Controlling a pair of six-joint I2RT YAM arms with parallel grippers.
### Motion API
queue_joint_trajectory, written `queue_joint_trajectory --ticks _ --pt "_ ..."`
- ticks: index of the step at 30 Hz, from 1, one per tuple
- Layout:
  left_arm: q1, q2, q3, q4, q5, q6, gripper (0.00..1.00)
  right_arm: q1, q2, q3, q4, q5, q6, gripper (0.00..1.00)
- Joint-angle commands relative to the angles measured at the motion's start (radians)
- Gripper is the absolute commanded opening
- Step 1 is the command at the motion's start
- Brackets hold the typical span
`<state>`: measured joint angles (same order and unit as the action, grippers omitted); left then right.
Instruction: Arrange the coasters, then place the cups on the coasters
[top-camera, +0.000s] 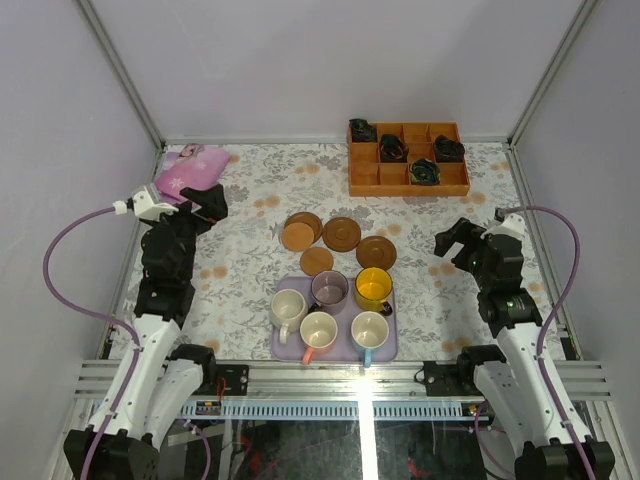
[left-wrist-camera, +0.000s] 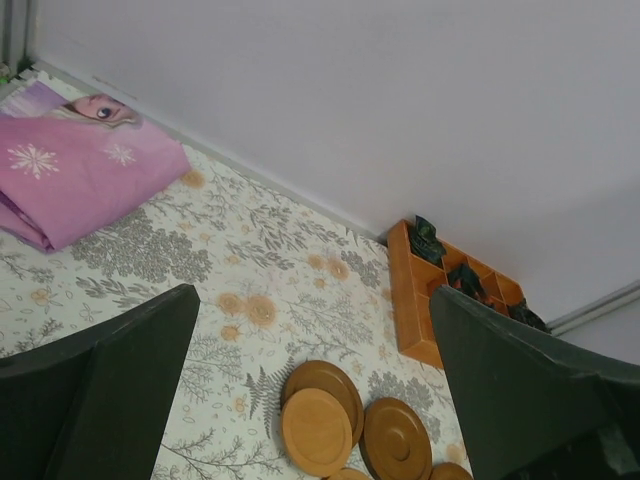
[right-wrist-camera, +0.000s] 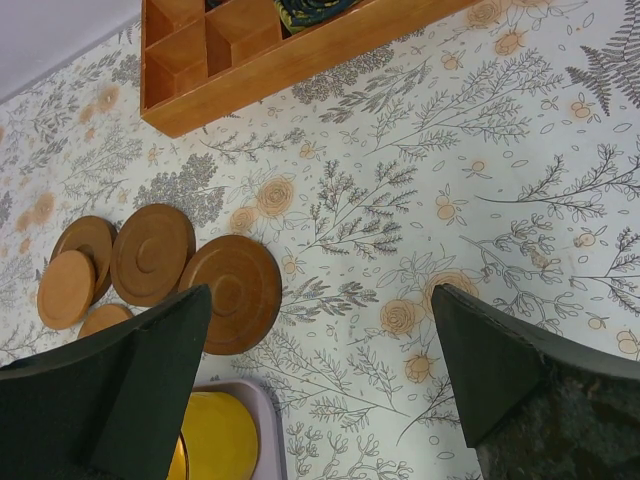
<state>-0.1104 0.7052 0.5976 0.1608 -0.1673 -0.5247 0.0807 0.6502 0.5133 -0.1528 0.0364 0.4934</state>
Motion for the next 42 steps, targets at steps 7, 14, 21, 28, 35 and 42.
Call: queue_joint_trajectory --ticks 7,14,21,28,35,42 --pt "0.000 0.042 0.058 0.027 -0.120 0.029 1.00 0.005 0.069 0.026 0.051 -0.058 -0.030 0.99" --pt "0.000 0.050 0.066 0.033 -0.053 0.009 1.00 0.005 0.098 0.028 0.099 -0.158 -0.018 0.99" --pt "0.000 0.066 0.073 0.004 -0.045 -0.003 1.00 0.005 0.053 0.030 0.126 -0.190 -0.018 0.99" --pt "0.000 0.199 0.114 0.076 -0.005 -0.032 1.00 0.005 0.061 0.065 0.122 -0.135 -0.068 0.99" --pt "0.000 0.370 0.181 0.075 -0.016 0.009 1.00 0.005 0.249 0.226 0.037 -0.043 -0.135 0.99" --pt "0.000 0.493 0.265 -0.039 0.069 0.076 1.00 0.005 0.535 0.417 -0.070 -0.317 -0.125 0.99"
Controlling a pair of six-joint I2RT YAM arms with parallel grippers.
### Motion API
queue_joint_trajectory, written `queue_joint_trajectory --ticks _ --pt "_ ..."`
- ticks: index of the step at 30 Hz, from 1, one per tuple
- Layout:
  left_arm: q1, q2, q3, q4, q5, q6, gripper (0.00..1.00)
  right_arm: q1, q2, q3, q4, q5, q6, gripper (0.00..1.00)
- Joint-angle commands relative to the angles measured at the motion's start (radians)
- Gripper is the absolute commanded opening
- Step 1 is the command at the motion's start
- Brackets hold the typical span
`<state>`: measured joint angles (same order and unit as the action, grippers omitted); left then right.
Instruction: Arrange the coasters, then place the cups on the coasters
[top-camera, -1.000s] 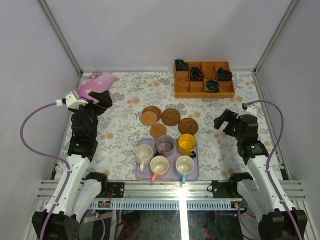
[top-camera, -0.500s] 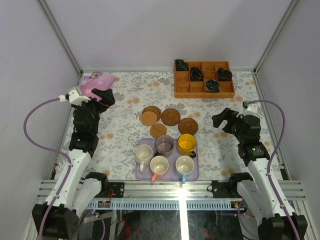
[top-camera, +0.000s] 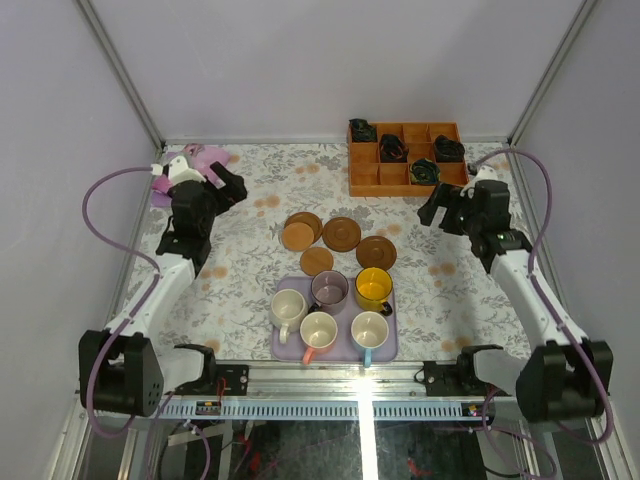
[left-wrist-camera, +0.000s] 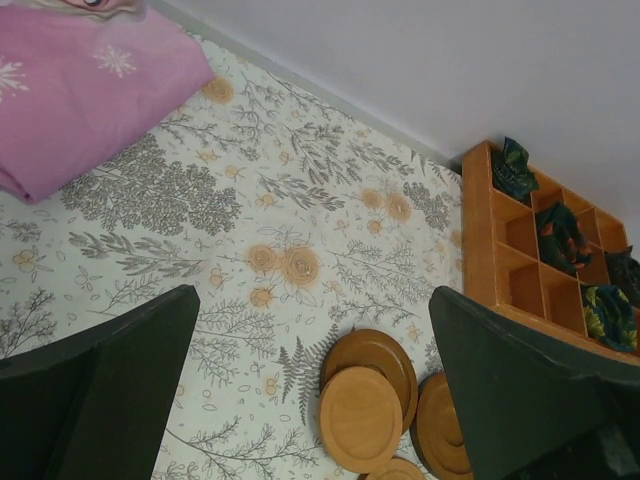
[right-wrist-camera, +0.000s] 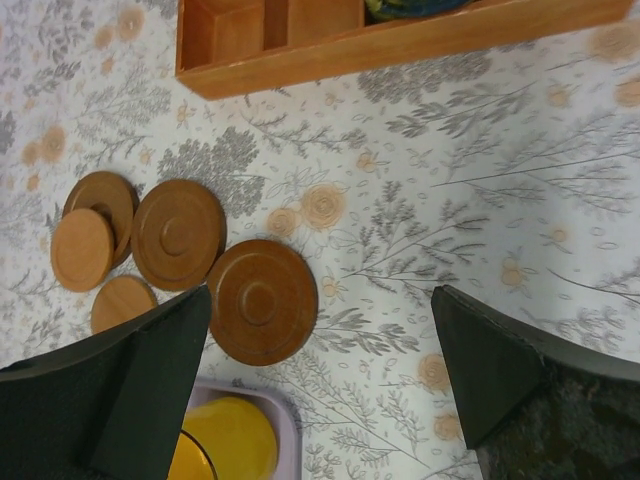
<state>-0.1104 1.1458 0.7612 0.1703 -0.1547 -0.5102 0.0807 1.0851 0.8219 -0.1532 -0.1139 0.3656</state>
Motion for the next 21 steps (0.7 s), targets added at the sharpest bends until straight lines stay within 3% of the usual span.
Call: queue_joint_trajectory --ticks 1,4,7,12,17,21 --pt "0.000 0.063 0.119 -0.080 0.080 0.070 1.00 0.005 0.130 0.138 -0.088 -0.199 0.024 0.99" --pt "0.000 0.077 0.133 -0.093 0.188 0.092 1.00 0.005 0.181 0.217 -0.073 -0.277 0.096 0.99" --pt "0.000 0.082 0.161 -0.066 0.252 0.095 0.98 0.005 0.181 0.260 0.049 -0.337 0.210 0.99" --pt "0.000 0.074 0.218 -0.011 0.251 0.103 0.84 0.001 0.172 0.266 0.350 -0.354 0.571 0.99" --pt "0.001 0.094 0.285 -0.066 0.227 0.112 0.86 -0.028 0.251 0.114 0.846 -0.490 0.940 0.99" --pt "0.001 0.087 0.239 -0.022 0.216 0.041 0.88 -0.034 0.386 0.177 0.983 -0.681 1.017 0.99"
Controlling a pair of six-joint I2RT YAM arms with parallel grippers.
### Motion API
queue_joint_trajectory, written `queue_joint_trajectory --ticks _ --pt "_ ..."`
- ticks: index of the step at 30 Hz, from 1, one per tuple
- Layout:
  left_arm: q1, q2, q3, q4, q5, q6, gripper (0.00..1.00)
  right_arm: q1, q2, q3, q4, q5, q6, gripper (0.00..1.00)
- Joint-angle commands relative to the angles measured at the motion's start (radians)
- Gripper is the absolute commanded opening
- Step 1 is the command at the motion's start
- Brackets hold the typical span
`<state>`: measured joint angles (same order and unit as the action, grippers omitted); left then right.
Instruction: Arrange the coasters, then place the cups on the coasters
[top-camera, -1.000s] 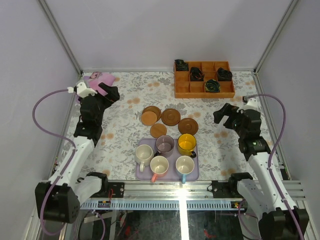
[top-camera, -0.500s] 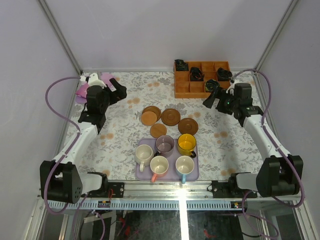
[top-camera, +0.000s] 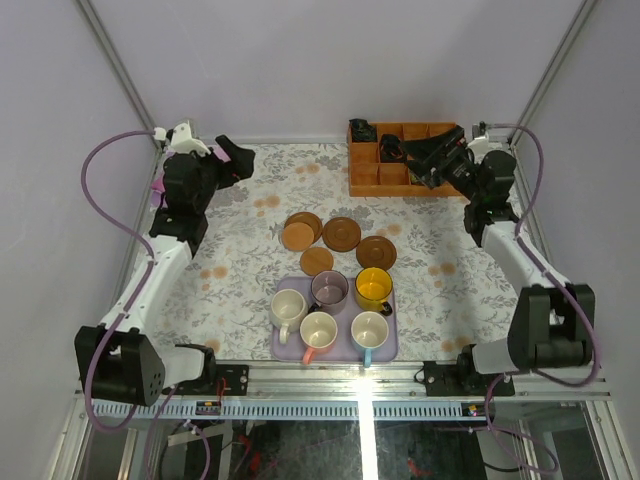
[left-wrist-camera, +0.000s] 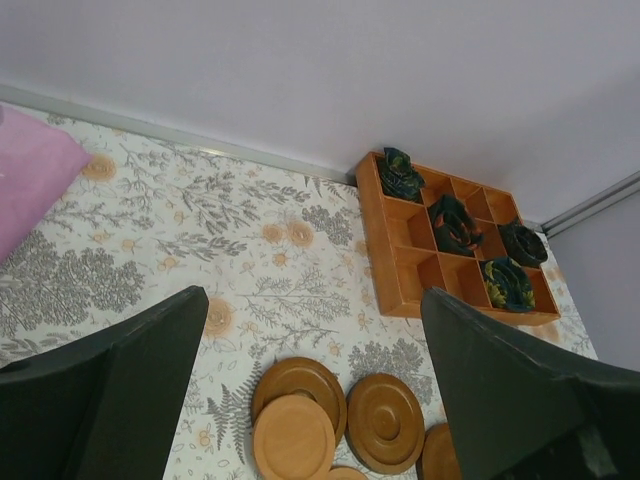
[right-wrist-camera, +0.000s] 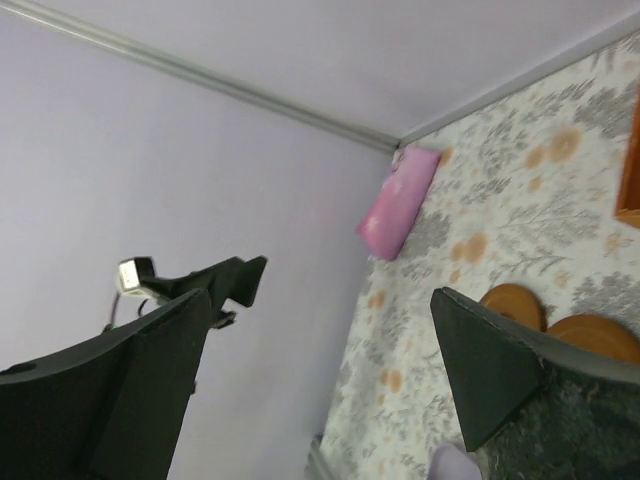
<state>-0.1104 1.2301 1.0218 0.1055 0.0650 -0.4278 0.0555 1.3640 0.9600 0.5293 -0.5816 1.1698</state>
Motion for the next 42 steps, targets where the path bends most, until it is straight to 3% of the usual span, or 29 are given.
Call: queue_joint_trajectory --ticks 1,4,6,8,11,13,15,17,19,21,27,30,31,32,33,34,40,42 --pt "0.001 -0.001 -0.038 0.058 -0.009 -0.067 0.88 -0.008 0.135 0.057 0.330 -0.246 0.239 0.99" --pt "0.003 -0.008 -0.075 0.089 -0.022 -0.102 0.89 -0.008 0.208 0.094 0.511 -0.324 0.364 0.99" --pt "0.003 -0.013 -0.089 0.100 -0.017 -0.114 0.99 -0.009 0.256 0.128 0.544 -0.365 0.448 0.99" --pt "0.003 -0.023 -0.098 0.101 -0.010 -0.129 1.00 -0.008 0.289 0.136 0.616 -0.380 0.505 0.99" --pt "0.003 -0.041 -0.117 0.106 -0.014 -0.141 1.00 -0.008 0.272 0.136 0.578 -0.369 0.412 1.00" --pt "0.002 -0.051 -0.126 0.103 -0.013 -0.132 1.00 -0.008 0.211 0.143 0.359 -0.334 0.193 0.99" --pt "0.002 -0.053 -0.123 0.074 -0.009 -0.100 1.00 -0.001 0.126 0.199 -0.023 -0.234 -0.148 1.00" --pt "0.003 -0.046 -0.113 0.028 -0.004 -0.063 1.00 0.037 0.059 0.307 -0.440 -0.014 -0.518 1.00" --pt "0.002 -0.040 -0.116 -0.006 0.001 -0.049 0.99 0.089 0.031 0.393 -0.682 0.210 -0.727 0.98" --pt "-0.001 -0.039 -0.132 -0.004 0.015 -0.048 0.90 0.104 0.014 0.407 -0.780 0.310 -0.798 0.95" --pt "-0.032 -0.018 -0.177 0.029 0.088 -0.024 0.66 0.140 -0.016 0.291 -0.858 0.383 -0.848 0.76" --pt "-0.080 0.019 -0.200 0.011 0.057 -0.008 0.56 0.201 0.005 0.254 -0.926 0.457 -0.910 0.59" --pt "-0.098 0.037 -0.207 0.007 0.049 -0.007 0.51 0.216 0.015 0.248 -0.945 0.451 -0.919 0.51" --pt "-0.119 0.058 -0.211 0.006 0.041 -0.005 0.45 0.226 0.023 0.243 -0.958 0.438 -0.920 0.35" --pt "-0.142 0.077 -0.214 0.008 0.029 -0.005 0.41 0.234 0.030 0.238 -0.965 0.424 -0.919 0.06" --pt "-0.169 0.098 -0.216 0.015 0.014 -0.003 0.34 0.240 0.035 0.229 -0.964 0.416 -0.914 0.01" --pt "-0.263 0.255 -0.177 0.059 -0.008 -0.019 0.02 0.271 0.088 0.211 -0.922 0.390 -0.908 0.00" --pt "-0.279 0.301 -0.162 0.060 0.002 -0.024 0.00 0.286 0.122 0.230 -0.919 0.376 -0.914 0.00"
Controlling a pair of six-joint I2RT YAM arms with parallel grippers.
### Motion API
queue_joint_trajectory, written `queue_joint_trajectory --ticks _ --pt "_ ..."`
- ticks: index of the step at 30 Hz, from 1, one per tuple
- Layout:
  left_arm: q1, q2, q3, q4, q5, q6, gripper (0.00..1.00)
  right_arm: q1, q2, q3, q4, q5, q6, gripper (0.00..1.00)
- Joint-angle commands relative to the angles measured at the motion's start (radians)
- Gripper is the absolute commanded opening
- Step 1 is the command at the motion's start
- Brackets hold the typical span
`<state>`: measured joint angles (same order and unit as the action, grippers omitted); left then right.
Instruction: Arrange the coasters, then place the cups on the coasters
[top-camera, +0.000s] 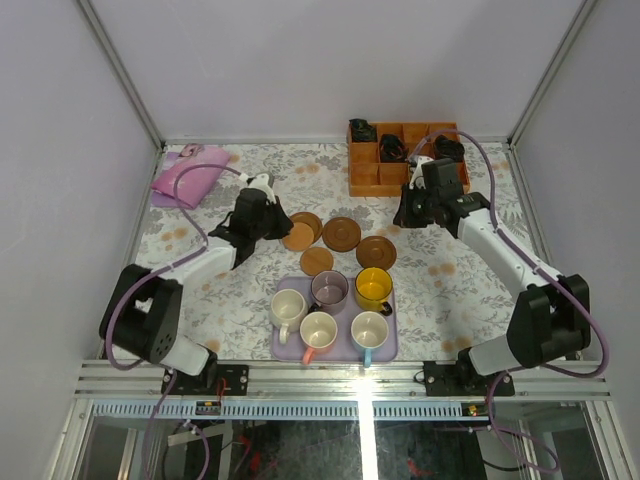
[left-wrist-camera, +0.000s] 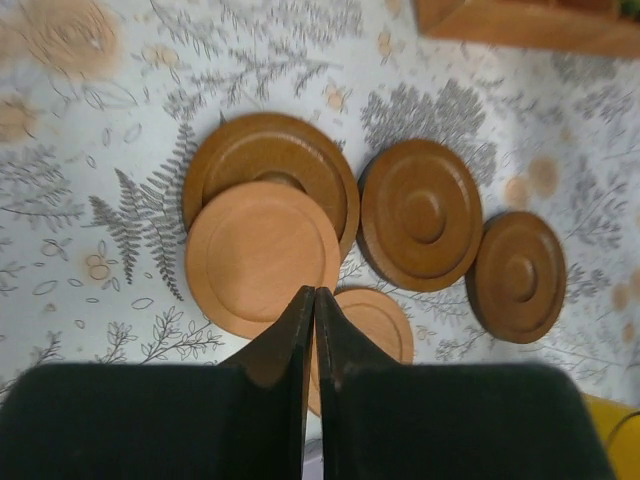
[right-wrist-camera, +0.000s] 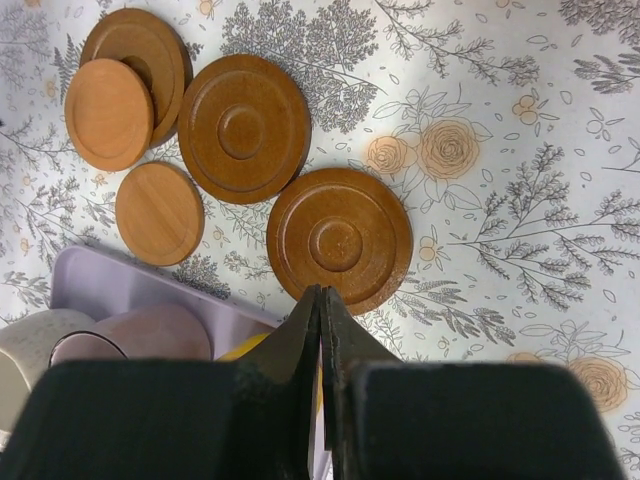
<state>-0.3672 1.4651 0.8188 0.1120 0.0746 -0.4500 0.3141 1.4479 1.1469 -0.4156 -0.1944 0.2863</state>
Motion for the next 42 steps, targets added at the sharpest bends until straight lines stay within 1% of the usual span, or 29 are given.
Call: queue_joint_trajectory --ticks 1,8,16,20,23,25,26,30,36,42 --pt "-0.029 0.085 0.047 0.054 0.000 -0.003 0.00 0.035 0.054 0.051 0.031 -0.017 -0.030 0.00" --pt "-0.033 0.161 0.063 0.042 0.011 -0.010 0.00 0.107 0.176 0.094 0.087 -0.041 -0.029 0.00" --pt "-0.033 0.225 0.088 0.102 0.039 -0.025 0.02 0.149 0.351 0.210 0.093 -0.083 -0.055 0.00" --pt "-0.034 0.264 0.128 0.130 0.074 -0.024 0.02 0.160 0.409 0.253 0.101 -0.092 -0.059 0.00" --pt "-0.035 0.290 0.165 0.136 0.069 -0.012 0.03 0.161 0.444 0.263 0.120 -0.104 -0.060 0.00" --pt "-0.034 0.309 0.191 0.151 0.064 -0.002 0.04 0.163 0.469 0.273 0.123 -0.109 -0.061 0.00" --pt "-0.034 0.321 0.207 0.155 0.062 0.002 0.06 0.163 0.483 0.281 0.121 -0.111 -0.061 0.00" --pt "-0.035 0.396 0.298 0.120 0.053 0.027 0.09 0.166 0.514 0.298 0.118 -0.118 -0.061 0.00" --pt "-0.035 0.508 0.413 0.030 0.029 0.050 0.09 0.171 0.531 0.304 0.117 -0.128 -0.060 0.00" --pt "-0.028 0.544 0.431 -0.034 -0.004 0.041 0.09 0.173 0.544 0.305 0.123 -0.132 -0.058 0.01"
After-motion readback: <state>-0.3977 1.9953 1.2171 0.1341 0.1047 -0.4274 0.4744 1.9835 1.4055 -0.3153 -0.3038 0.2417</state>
